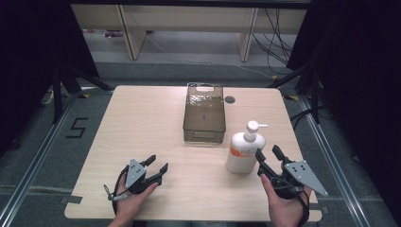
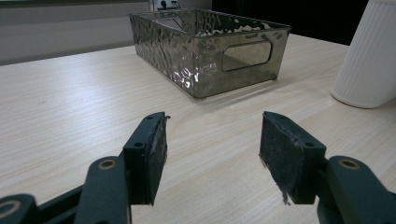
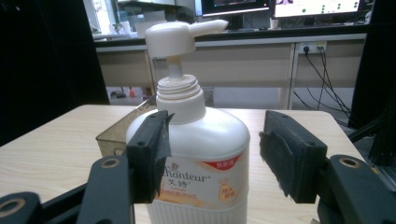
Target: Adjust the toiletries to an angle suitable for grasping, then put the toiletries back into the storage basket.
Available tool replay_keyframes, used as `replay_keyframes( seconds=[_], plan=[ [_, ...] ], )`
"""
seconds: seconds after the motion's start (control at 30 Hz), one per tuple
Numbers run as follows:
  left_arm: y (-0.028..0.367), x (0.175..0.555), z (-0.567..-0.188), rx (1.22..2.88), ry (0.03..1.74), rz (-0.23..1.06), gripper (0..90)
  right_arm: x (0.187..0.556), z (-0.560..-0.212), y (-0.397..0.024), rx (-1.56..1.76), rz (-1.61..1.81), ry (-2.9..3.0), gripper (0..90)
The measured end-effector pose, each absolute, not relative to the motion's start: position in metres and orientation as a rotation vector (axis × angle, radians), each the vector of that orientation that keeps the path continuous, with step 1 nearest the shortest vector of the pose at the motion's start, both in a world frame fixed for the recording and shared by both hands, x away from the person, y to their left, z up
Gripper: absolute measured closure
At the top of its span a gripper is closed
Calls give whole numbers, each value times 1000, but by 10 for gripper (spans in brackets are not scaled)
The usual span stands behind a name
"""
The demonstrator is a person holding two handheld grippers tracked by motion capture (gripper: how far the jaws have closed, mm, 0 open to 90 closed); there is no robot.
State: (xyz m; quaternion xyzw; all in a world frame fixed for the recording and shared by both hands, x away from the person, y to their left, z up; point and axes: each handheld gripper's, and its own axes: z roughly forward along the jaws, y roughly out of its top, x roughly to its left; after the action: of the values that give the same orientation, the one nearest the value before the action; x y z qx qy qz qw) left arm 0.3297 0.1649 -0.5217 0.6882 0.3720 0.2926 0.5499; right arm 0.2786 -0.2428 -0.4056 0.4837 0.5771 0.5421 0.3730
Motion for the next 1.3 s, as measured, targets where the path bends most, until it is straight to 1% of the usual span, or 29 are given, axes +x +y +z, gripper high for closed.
replay_keyframes(
  seconds=[0.3, 0.4, 0.47, 0.57, 0.83, 1.3],
  plan=[
    [165, 329, -522, 1623, 883, 704, 405, 276, -400, -238, 1221, 1414, 1479, 414],
    [165, 329, -522, 1629, 879, 700, 405, 276, -399, -237, 1195, 1413, 1471, 424],
    [165, 328, -522, 1624, 872, 700, 404, 276, -396, -232, 1207, 1417, 1462, 451],
    [165, 329, -522, 1624, 873, 698, 401, 280, -390, -229, 1182, 1401, 1443, 476],
    [164, 332, -522, 1624, 864, 684, 398, 294, -377, -217, 1156, 1375, 1453, 497],
    [167, 332, -521, 1628, 884, 664, 395, 315, -376, -199, 1199, 1317, 1474, 535]
  ],
)
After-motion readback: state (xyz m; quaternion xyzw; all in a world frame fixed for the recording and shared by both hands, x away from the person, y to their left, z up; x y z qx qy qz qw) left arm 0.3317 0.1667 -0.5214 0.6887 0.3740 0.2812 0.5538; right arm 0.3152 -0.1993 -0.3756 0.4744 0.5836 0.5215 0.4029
